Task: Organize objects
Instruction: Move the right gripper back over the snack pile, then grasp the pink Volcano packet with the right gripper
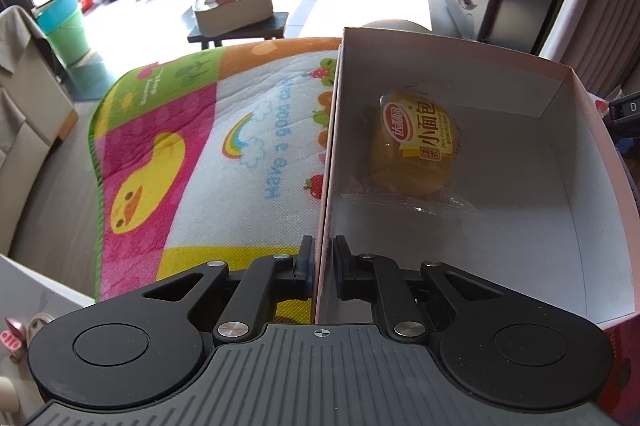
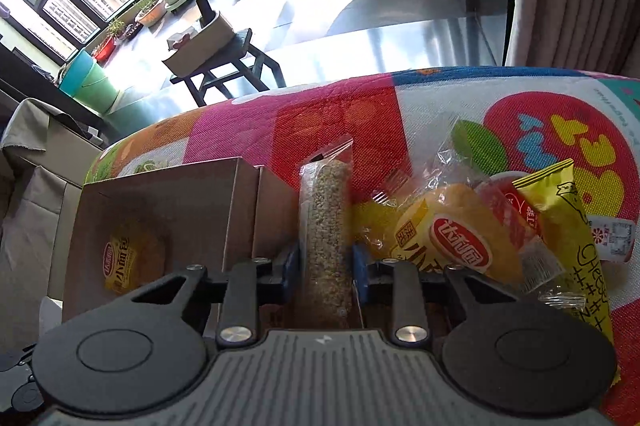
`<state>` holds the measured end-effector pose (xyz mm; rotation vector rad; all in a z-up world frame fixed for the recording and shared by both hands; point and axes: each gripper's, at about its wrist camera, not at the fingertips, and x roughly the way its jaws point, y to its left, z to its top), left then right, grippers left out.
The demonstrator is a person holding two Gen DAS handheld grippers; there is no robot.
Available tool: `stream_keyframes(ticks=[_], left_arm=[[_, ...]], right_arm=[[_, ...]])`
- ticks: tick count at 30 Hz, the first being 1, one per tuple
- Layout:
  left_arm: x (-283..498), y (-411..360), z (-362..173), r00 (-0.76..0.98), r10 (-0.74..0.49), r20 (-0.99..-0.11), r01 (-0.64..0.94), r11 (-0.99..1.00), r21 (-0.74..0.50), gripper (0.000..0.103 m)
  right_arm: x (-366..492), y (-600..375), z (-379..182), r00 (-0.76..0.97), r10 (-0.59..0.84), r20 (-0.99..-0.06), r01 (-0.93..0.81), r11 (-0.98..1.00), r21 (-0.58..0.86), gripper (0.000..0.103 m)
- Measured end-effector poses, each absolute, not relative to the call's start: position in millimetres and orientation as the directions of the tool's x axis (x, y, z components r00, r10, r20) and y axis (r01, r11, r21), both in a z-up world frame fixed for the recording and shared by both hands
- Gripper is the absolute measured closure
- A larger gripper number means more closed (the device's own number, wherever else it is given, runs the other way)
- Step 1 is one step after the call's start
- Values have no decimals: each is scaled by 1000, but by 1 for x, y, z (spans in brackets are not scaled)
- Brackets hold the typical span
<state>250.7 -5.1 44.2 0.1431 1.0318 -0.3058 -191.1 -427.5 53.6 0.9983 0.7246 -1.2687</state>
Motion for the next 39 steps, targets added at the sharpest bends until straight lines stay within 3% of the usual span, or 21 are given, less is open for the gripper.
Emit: stream_keyframes(ticks=[12,17,22,27,31,36,39], left_arm=[[252,7,45,423,-280,-862,392,914,-104,92],[253,9,43,406,-296,-865,404,907,-120,92],[253,12,43,395,-311,-864,414,900,-135,92],[252,13,42,394,-316,-863,423,896,-135,92],[251,12,41,396,-309,-865,423,897,-128,92],[251,11,40,398,-304,-865,419,900,-123,92],[251,10,40,399,-301,-866,419,900,-120,92]], right_arm=[[-207,-321,72,-22,-400,-916,997,-73,8,73],[-182,-256,110,-123,-507,-853,989,4,-145,55],[-171,-220,104,-232,-502,-833,967,-24,-255,55],[-176,-222,81,-288,-474,-832,956,-93,-277,57],[-190,-229,72,-278,-436,-856,959,-178,-220,75],[-210,-215,78,-93,-412,-907,963,-268,22,77],[-219,-204,78,-100,-412,-905,954,-299,31,77]])
